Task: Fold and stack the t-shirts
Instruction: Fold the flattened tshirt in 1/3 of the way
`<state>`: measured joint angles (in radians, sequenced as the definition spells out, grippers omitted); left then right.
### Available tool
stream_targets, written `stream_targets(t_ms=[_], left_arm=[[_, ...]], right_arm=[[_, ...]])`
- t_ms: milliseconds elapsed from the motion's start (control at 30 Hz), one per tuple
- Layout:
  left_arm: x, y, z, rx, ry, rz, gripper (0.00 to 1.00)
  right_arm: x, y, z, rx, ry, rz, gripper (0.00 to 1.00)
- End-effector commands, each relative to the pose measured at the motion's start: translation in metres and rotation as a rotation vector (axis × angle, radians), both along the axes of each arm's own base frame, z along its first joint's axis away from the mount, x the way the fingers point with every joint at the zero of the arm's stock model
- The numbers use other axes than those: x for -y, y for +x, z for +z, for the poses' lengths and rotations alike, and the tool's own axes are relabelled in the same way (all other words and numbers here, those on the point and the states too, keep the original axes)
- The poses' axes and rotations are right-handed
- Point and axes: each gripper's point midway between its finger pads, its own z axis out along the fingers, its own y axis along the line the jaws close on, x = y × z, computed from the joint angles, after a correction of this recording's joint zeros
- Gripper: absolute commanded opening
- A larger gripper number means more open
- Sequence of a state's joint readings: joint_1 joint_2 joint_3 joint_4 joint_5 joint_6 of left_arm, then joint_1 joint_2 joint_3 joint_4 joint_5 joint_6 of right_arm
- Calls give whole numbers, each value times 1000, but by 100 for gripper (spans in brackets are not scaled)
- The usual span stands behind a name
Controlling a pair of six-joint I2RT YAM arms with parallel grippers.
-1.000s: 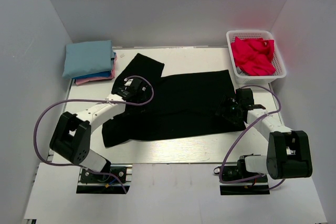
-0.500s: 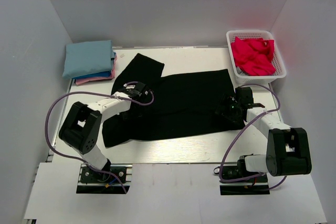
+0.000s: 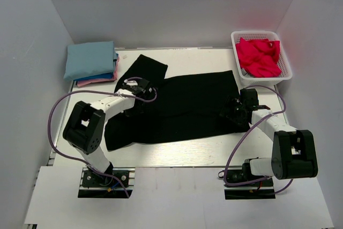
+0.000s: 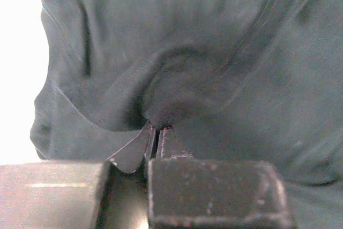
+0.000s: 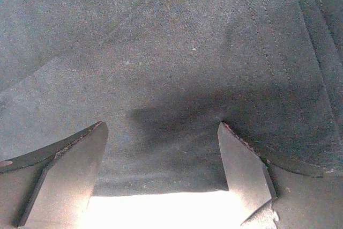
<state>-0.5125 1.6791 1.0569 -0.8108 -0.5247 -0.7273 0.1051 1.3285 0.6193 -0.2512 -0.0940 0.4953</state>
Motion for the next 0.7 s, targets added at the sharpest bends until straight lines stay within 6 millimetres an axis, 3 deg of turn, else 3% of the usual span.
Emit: stream_targets(t_ms=[0,200,267,333,367,433,567,667], left_arm=[[-4,35,37,158,46,36,0],[-24,63,53,209,198,60,3],[-33,68,63,210,250,104,36],[-50,64,68,184,352,151,56],[-54,70,74,196,364,170,82],[-61,74,76,190,392,190,99],[-58,86,80,200,341,232,99],[-48,85,77,200,255,229,99]], right_arm=[[8,-13,-18,-65,-40,2,90],[8,-12,-18,-59,-46,9,90],[8,-11,-17,-54,-46,10,90],[10,-12,-16,-57,-53,13,90],[10,-12,-15,-53,-55,15,90],[10,-13,-15,-56,-55,17,90],[11,-9,0,-2,-64,21,90],[10,-5,17,74,-67,30,90]])
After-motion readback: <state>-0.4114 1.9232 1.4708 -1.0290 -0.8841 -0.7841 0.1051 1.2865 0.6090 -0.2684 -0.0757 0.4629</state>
